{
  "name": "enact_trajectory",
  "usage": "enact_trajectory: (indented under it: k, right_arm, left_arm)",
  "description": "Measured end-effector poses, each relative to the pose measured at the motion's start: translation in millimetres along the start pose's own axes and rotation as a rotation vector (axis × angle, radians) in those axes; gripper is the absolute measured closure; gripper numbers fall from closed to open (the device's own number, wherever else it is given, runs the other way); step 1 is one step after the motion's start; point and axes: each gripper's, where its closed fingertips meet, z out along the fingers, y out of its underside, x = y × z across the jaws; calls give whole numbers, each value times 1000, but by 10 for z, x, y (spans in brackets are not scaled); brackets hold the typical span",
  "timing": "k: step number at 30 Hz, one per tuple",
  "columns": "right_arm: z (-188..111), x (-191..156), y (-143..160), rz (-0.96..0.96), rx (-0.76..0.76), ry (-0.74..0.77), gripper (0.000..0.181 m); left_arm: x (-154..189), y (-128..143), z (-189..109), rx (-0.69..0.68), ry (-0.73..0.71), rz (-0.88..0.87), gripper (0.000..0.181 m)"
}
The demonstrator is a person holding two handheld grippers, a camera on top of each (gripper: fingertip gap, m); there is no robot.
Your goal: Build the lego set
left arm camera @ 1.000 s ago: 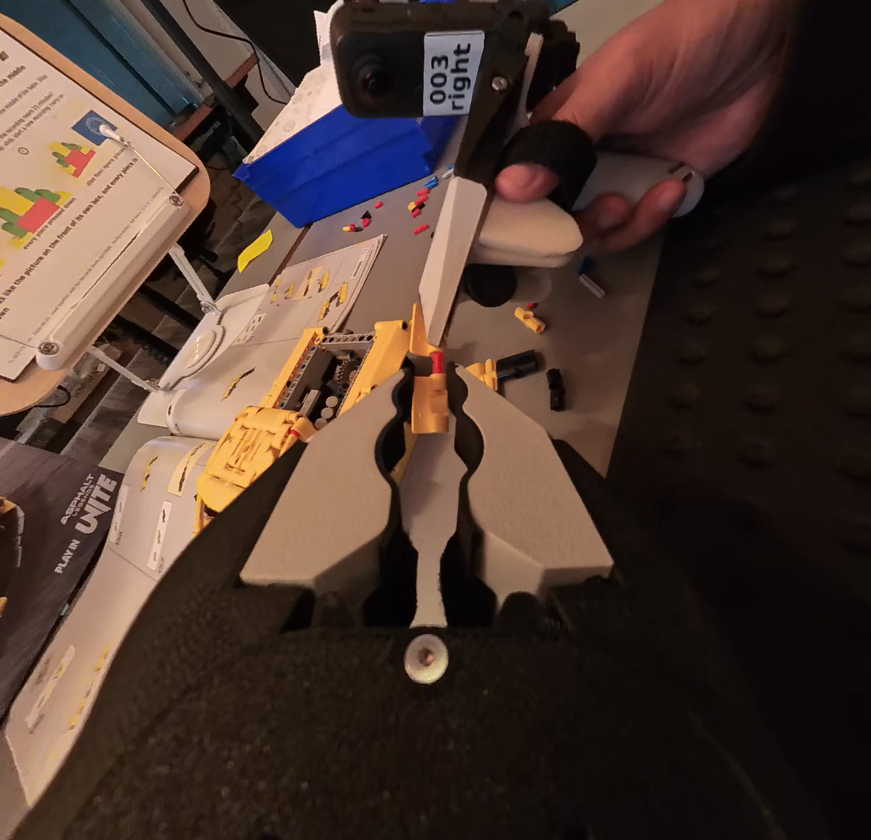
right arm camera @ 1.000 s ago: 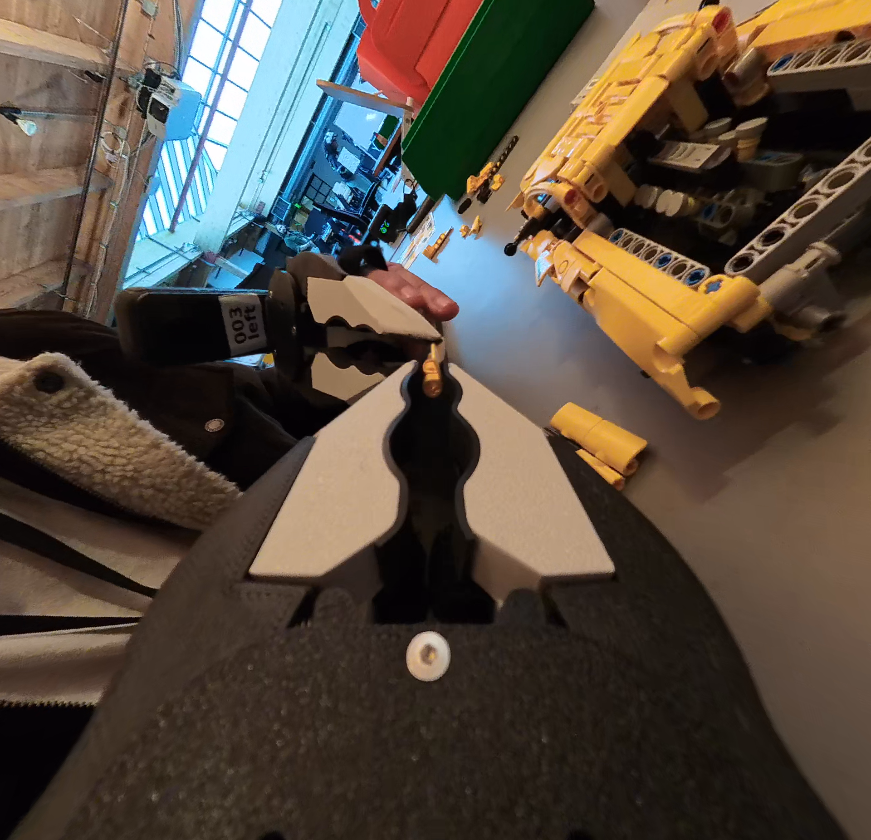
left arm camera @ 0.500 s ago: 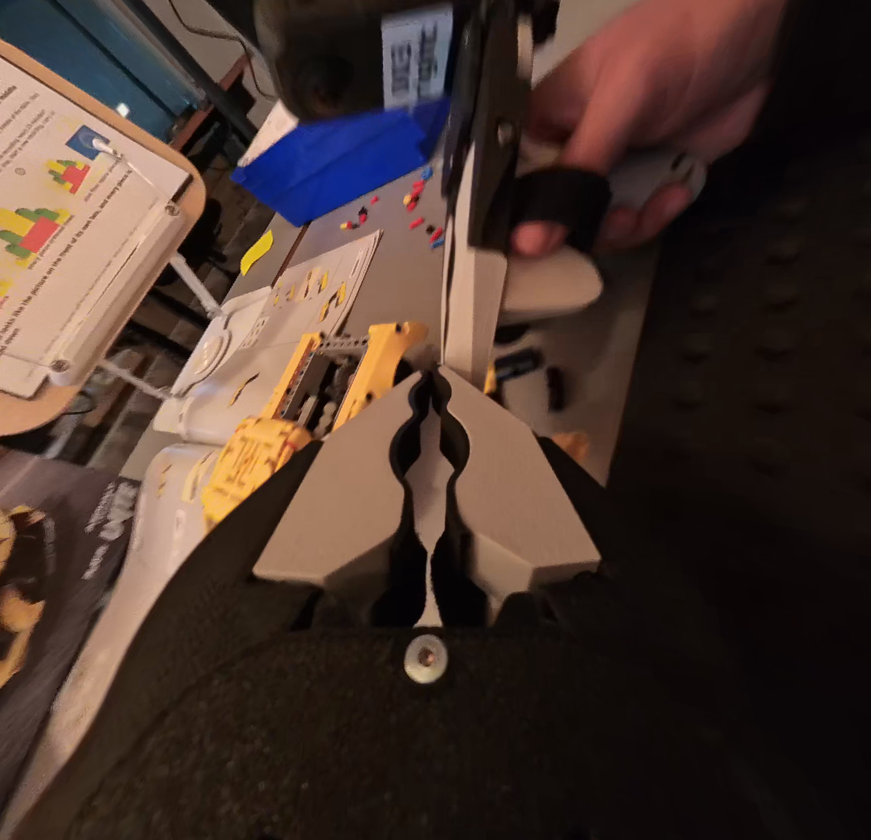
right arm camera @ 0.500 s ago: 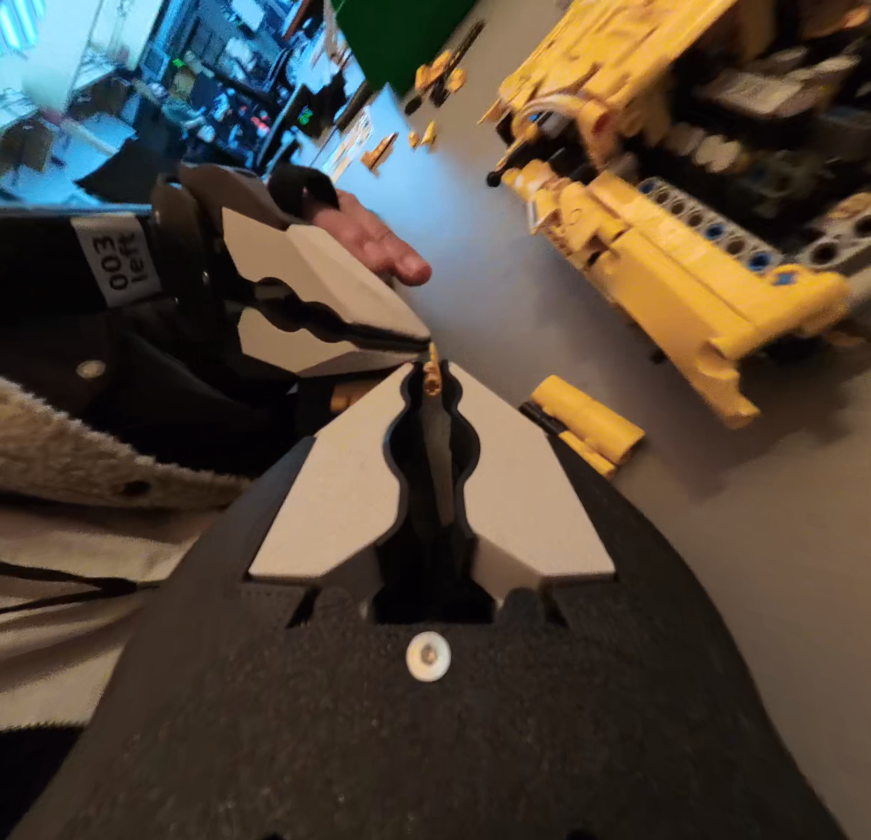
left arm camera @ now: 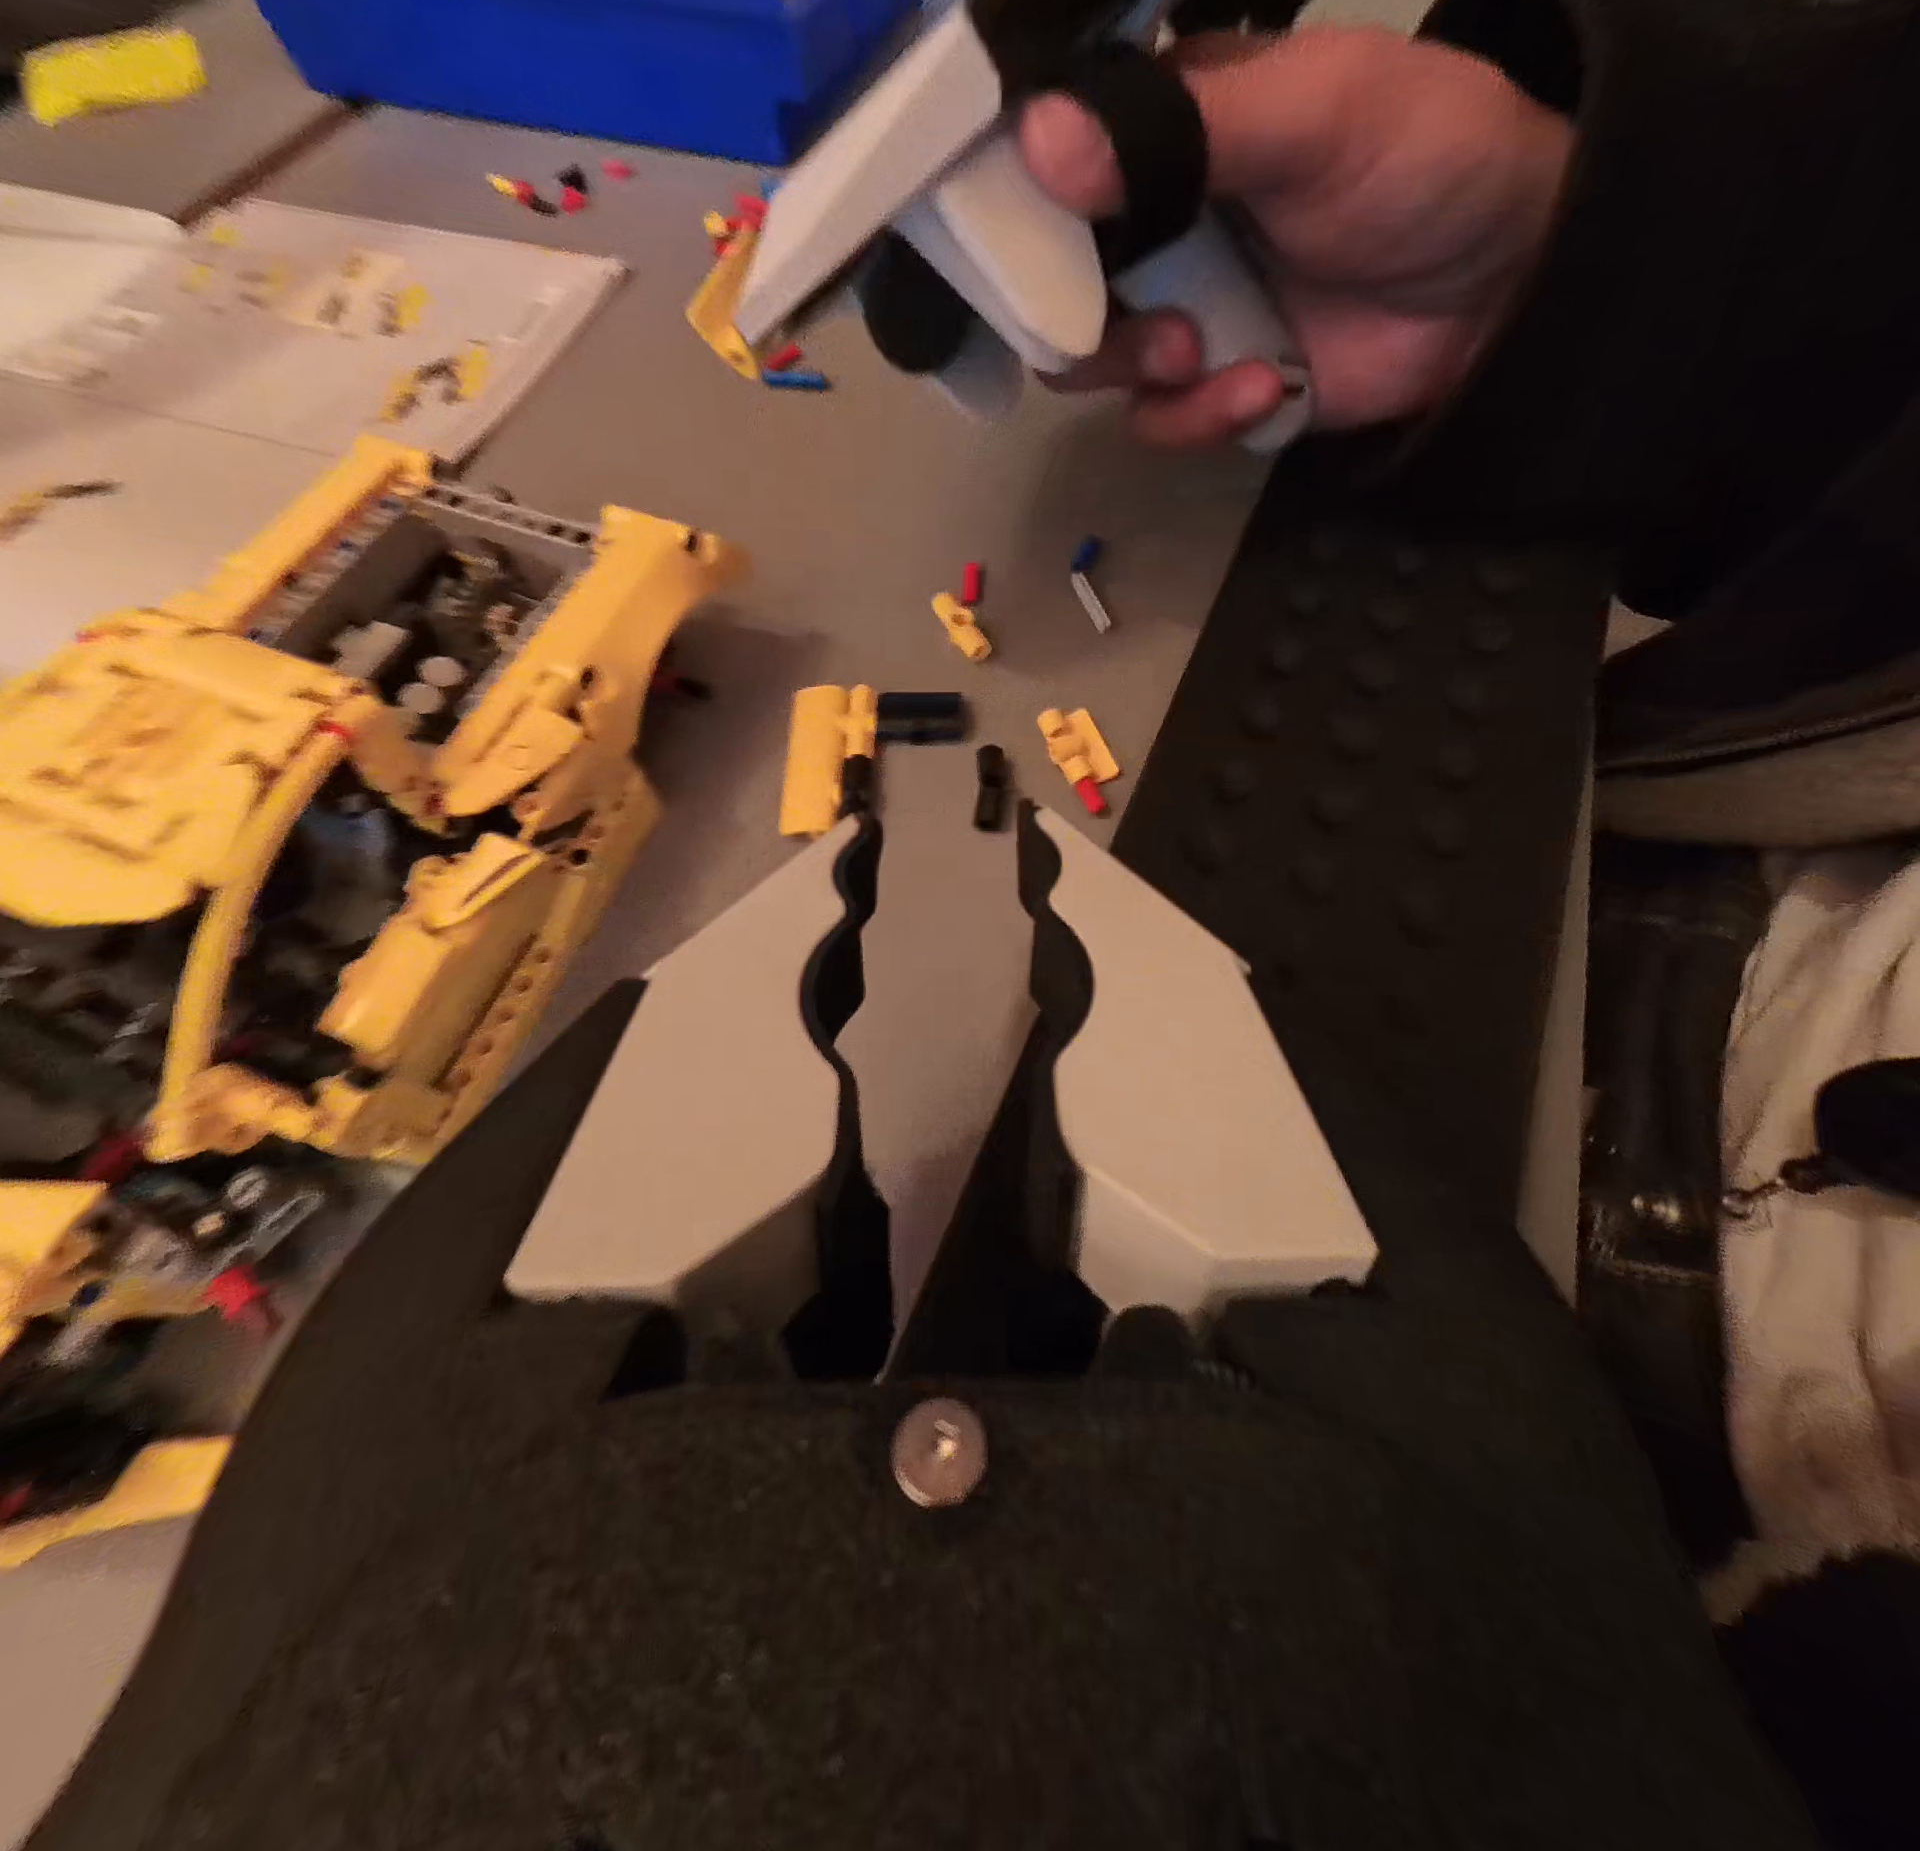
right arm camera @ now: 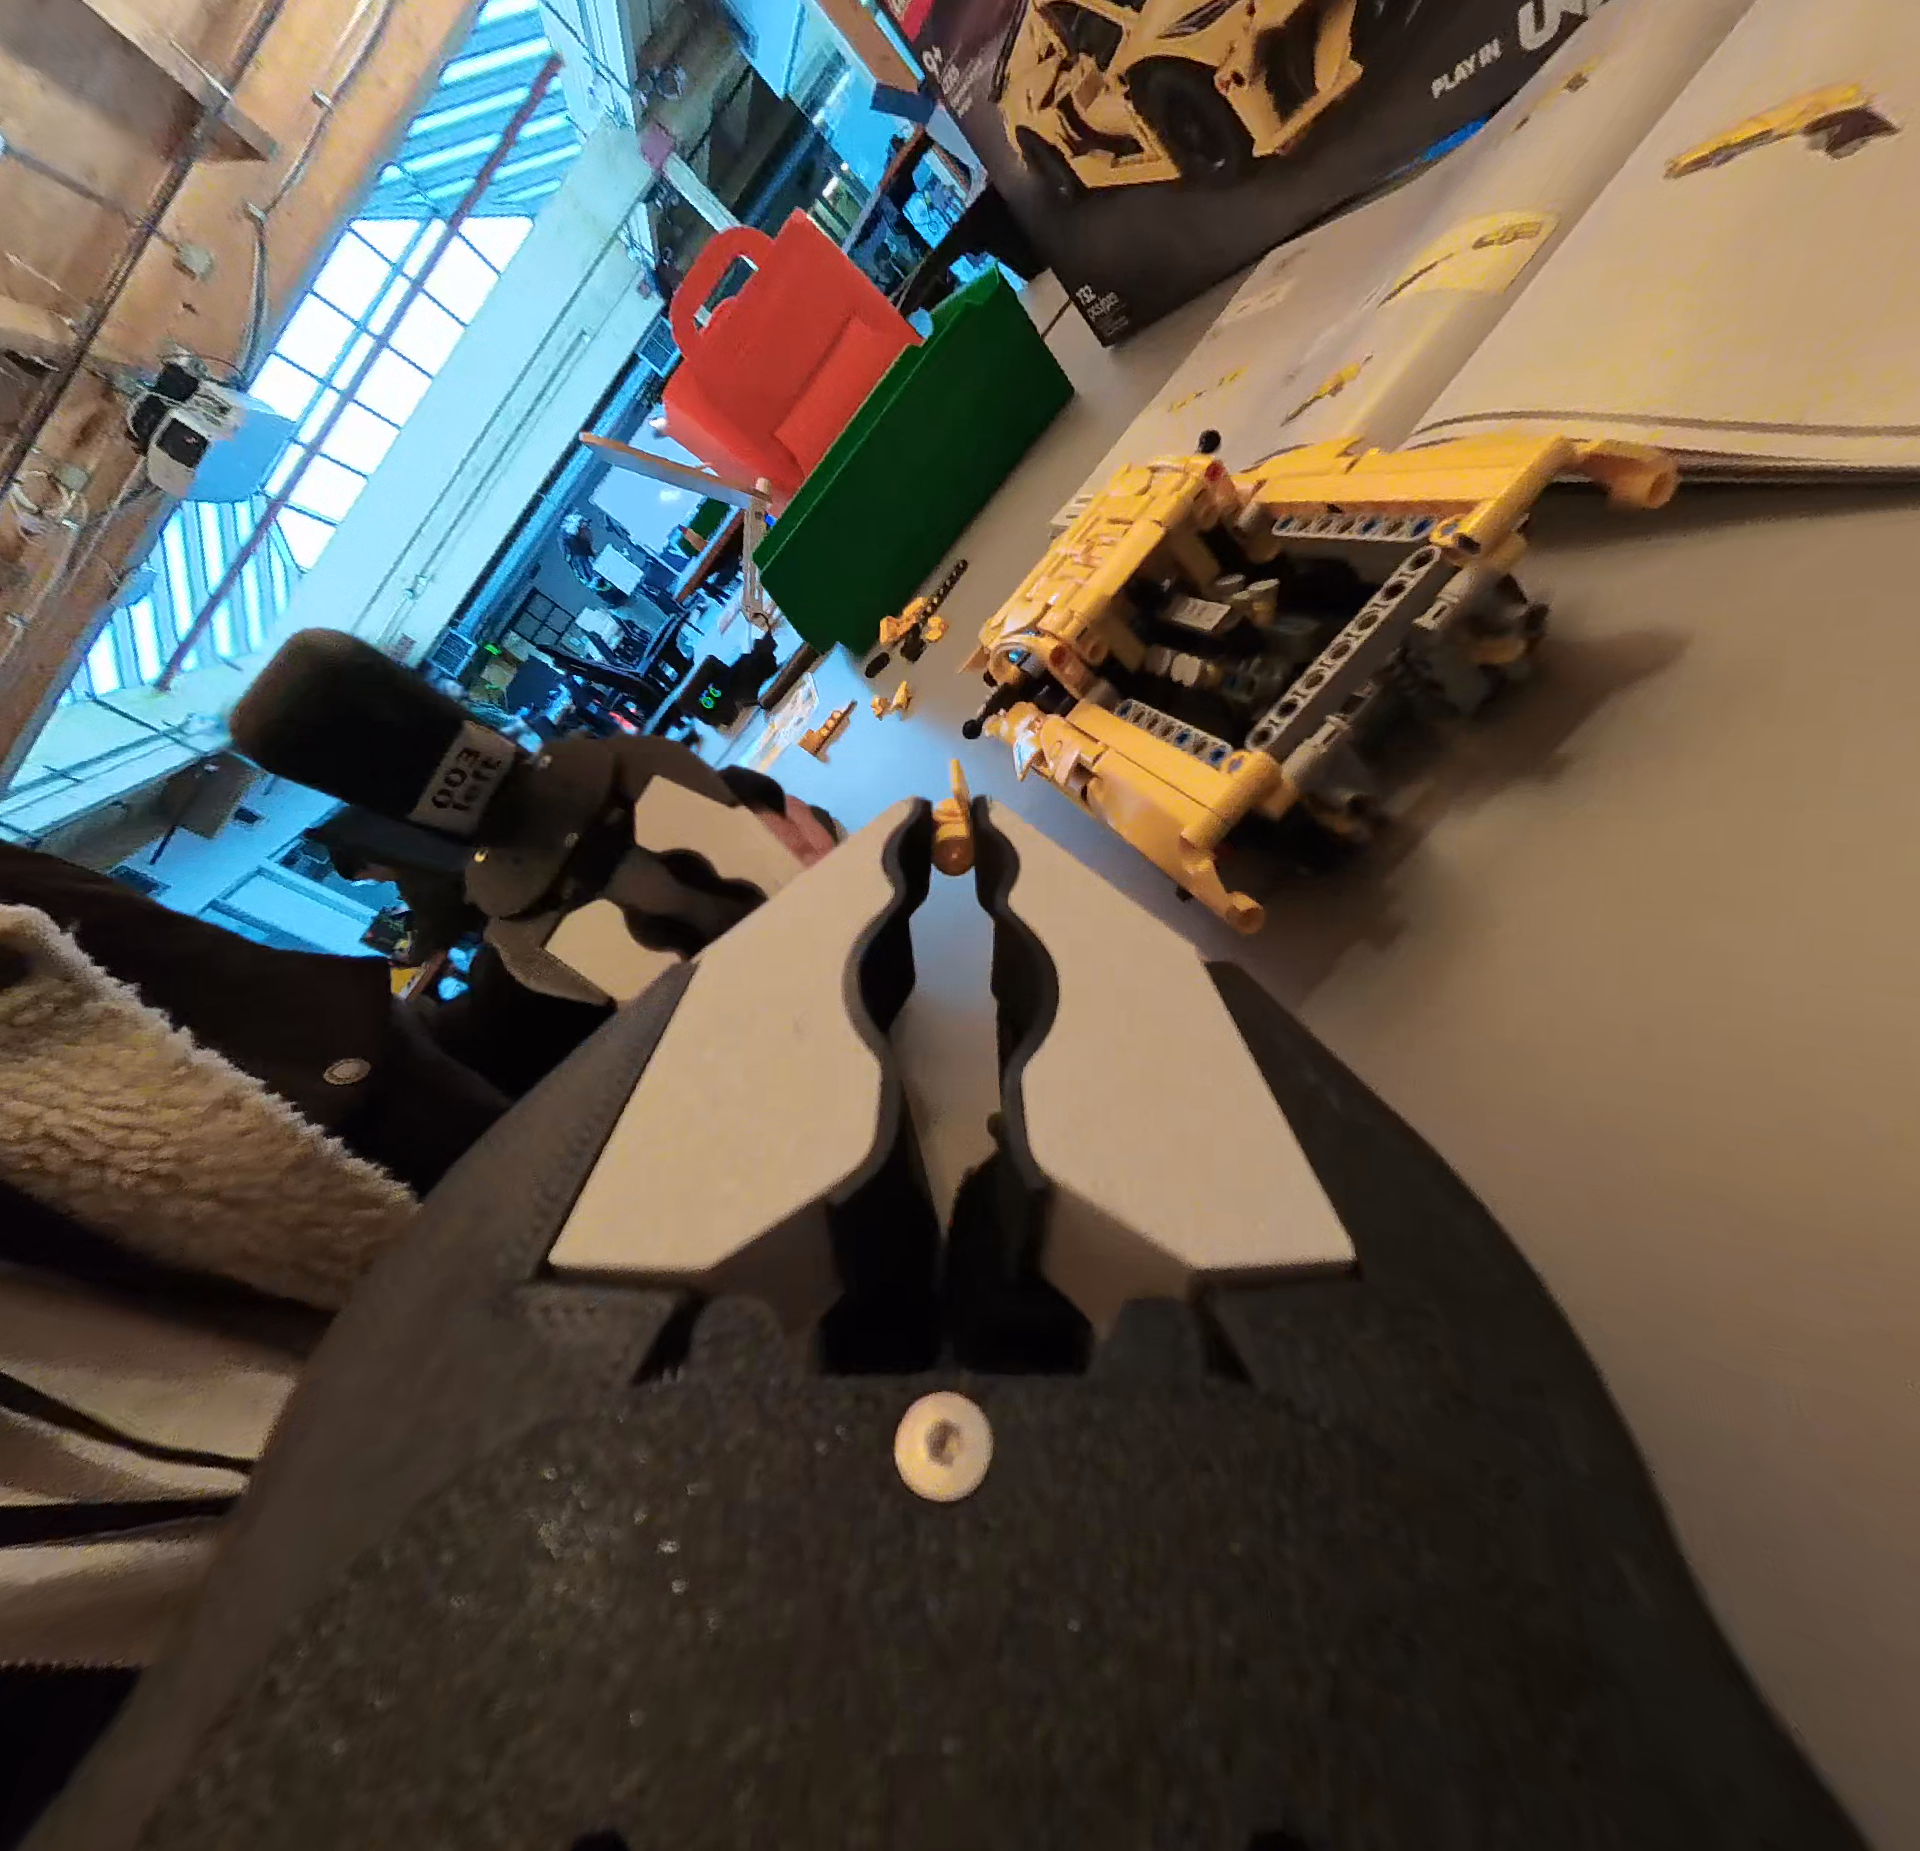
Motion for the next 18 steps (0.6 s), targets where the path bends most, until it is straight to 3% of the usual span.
enact_trajectory:
  k: [5,8,13,18]
  right_arm:
    - [-123,38,59,-88,-7,70,175]
    - [-138,15,38,-72,6,40,174]
    - [-166,0,5,-49,29,13,174]
    - [-200,0,-34,-22,55,-6,174]
  left_arm:
    - [177,92,385,-152,52,-92,154]
    - [305,76,516,-202,59,67,164]
    - [303,113,576,-298,246,318,166]
    - [428,225,500,-391,485,214,170]
